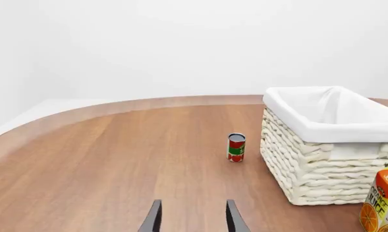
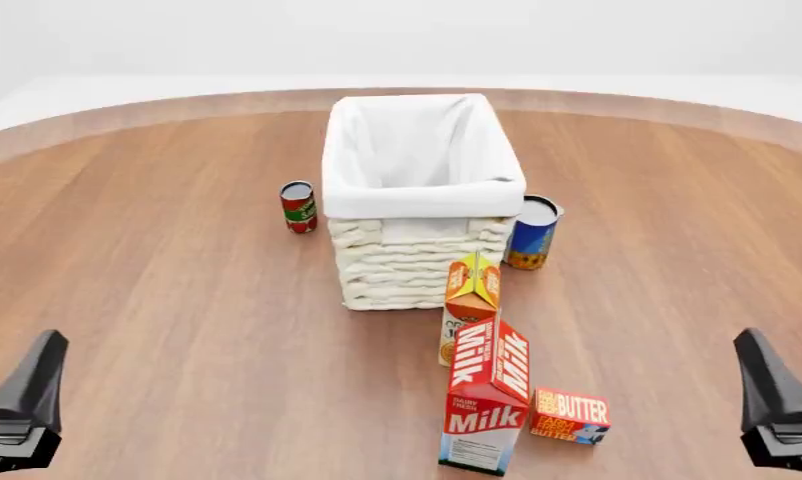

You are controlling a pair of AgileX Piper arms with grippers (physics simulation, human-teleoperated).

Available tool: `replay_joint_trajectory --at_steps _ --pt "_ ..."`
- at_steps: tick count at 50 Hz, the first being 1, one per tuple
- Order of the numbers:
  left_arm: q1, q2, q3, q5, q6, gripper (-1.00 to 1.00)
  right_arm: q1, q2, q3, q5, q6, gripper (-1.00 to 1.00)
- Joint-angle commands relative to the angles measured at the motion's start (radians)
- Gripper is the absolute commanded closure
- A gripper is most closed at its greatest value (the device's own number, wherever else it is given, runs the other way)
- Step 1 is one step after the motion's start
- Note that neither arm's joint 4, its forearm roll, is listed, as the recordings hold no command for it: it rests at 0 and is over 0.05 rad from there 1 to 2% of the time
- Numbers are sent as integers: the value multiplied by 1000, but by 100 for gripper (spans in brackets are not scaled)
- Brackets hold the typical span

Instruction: Pick up the butter and put it in the basket.

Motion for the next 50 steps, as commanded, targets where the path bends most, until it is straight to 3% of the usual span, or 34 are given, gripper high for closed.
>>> replay_joint_trajectory --at_steps 1,11,14,18,21,23,32,37,41,46,47,48,49,50 --pt "0 0 0 0 0 -100 -7 78 -13 -72 -12 -100" --pt "0 0 0 0 0 -100 22 164 -68 -109 -69 -100" --pt "0 0 0 0 0 -100 71 192 -126 -87 -100 -100" --pt "0 0 0 0 0 -100 68 237 -226 -53 -194 -100" --pt "0 0 0 0 0 -100 121 286 -302 -7 -238 -100" --pt "0 0 0 0 0 -100 172 296 -330 21 -306 -100" --pt "0 0 0 0 0 -100 191 413 -438 126 -494 -100" --pt "0 0 0 0 0 -100 217 471 -535 258 -507 -100" --pt "0 0 0 0 0 -100 223 495 -571 316 -572 -100" --pt "0 0 0 0 0 -100 214 545 -637 382 -591 -100" --pt "0 0 0 0 0 -100 202 584 -653 416 -619 -100" --pt "0 0 0 0 0 -100 202 584 -654 416 -619 -100" --pt "0 0 0 0 0 -100 223 581 -686 449 -580 -100" --pt "0 0 0 0 0 -100 240 586 -706 494 -592 -100"
